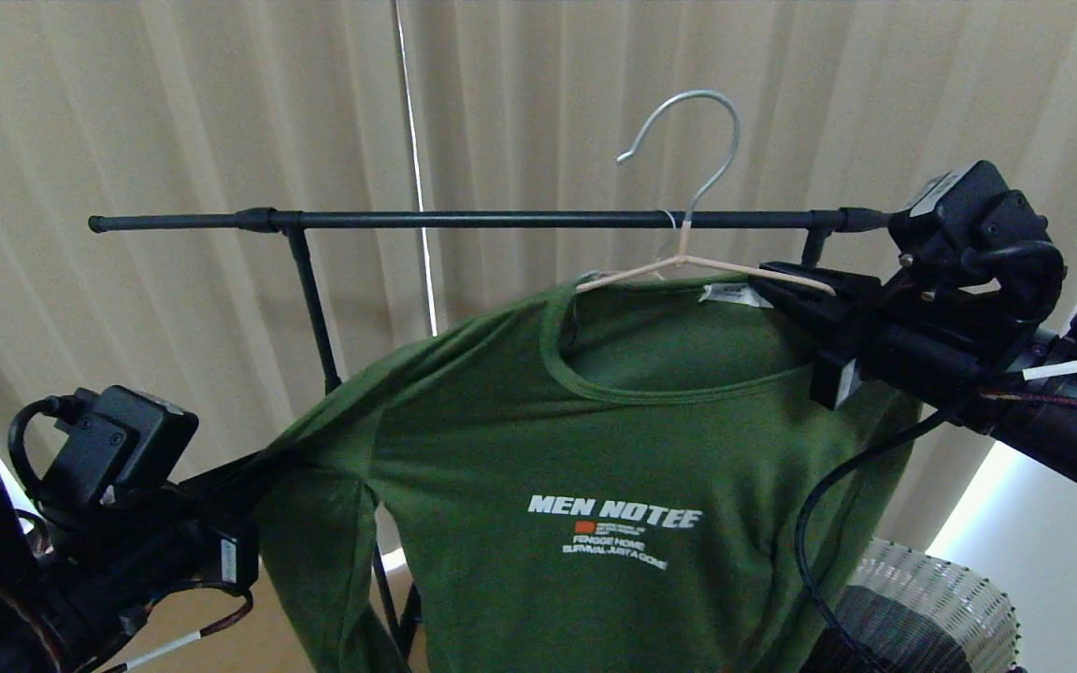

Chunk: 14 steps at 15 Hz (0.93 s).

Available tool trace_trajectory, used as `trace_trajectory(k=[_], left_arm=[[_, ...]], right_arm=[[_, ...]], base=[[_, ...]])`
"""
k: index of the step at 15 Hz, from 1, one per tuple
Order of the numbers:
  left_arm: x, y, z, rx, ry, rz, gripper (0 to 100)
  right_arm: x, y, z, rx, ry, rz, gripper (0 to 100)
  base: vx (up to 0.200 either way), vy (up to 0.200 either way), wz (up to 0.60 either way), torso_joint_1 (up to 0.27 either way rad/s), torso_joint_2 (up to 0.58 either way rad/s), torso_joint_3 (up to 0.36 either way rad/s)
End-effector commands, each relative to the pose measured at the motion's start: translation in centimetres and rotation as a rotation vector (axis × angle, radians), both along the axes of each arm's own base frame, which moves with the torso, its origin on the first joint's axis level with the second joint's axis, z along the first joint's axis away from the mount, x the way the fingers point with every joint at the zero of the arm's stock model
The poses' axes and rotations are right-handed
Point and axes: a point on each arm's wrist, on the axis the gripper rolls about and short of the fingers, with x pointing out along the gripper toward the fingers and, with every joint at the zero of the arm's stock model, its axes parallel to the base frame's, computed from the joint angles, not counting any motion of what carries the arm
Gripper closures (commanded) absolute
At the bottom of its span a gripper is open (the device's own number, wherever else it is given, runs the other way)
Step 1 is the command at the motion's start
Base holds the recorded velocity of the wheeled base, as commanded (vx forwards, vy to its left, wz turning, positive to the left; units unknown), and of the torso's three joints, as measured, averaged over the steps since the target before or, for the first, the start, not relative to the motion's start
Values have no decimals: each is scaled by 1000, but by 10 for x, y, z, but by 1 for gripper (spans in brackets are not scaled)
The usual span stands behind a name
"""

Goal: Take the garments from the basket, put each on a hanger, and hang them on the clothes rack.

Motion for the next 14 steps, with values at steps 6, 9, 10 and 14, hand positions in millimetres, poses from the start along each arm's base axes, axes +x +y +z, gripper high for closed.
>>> trace_trajectory(k=[6,9,10,14], left_arm=[[-3,4,2,-3,-16,13,0],[-7,-1,8,-29,-39,-18,0],[-9,-2,9,-38,-44,-26,0],[-26,-7,24,-126,-102,-215,0]], right_arm=[[1,-8,-2,-6,7,-31,100],[1,-9,-4,-10,15,-51,100],[2,-12,-5,-12,21,-71,100],[7,-33,-17,-34,63,-209,100]], base=[[0,0,0,0,0,0],[0,0,0,0,0,0],[0,0,0,0,0,0],[0,0,0,0,0,0]])
